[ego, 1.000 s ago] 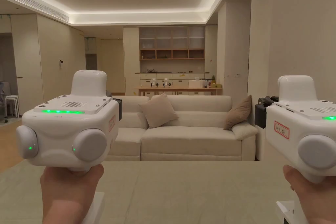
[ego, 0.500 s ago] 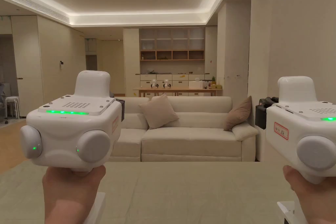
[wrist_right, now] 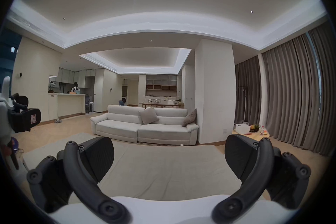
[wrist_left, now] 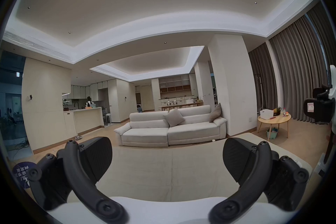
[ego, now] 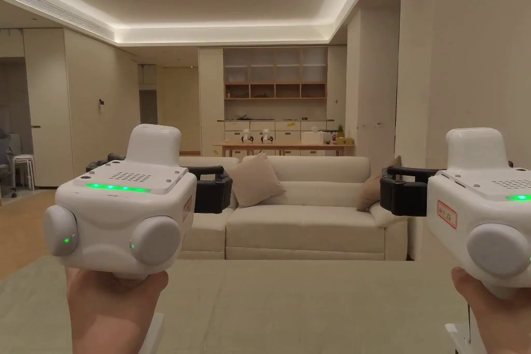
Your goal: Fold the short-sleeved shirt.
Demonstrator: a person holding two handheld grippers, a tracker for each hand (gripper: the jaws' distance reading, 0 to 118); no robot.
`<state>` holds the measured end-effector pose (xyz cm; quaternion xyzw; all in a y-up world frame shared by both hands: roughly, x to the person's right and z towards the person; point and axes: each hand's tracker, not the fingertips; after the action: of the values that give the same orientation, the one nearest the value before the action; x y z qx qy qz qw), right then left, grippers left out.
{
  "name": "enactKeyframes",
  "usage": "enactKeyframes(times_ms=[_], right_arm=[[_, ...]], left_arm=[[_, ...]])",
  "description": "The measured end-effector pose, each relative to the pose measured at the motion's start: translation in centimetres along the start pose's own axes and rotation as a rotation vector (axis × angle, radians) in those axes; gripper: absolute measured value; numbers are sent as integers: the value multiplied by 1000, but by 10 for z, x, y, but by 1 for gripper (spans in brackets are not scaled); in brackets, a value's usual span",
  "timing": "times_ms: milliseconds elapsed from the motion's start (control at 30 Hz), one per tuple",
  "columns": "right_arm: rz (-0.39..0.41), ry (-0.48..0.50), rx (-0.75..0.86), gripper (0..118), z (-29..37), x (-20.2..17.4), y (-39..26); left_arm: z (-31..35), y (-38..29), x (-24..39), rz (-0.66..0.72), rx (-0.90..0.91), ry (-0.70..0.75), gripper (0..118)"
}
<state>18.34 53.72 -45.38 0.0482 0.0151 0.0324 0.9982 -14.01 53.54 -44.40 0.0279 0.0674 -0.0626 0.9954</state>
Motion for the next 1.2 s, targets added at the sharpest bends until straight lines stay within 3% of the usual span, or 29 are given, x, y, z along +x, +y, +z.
enactKeyframes(times_ms=[433,1200], right_arm=[[-39,5,-28,118,-2,2,-1],[-24,-11,-27,118,-2,4,0]], left_arm=[[2,7,-7,31,13,15,118],[-2,7,-5,25,-5,-3,118]])
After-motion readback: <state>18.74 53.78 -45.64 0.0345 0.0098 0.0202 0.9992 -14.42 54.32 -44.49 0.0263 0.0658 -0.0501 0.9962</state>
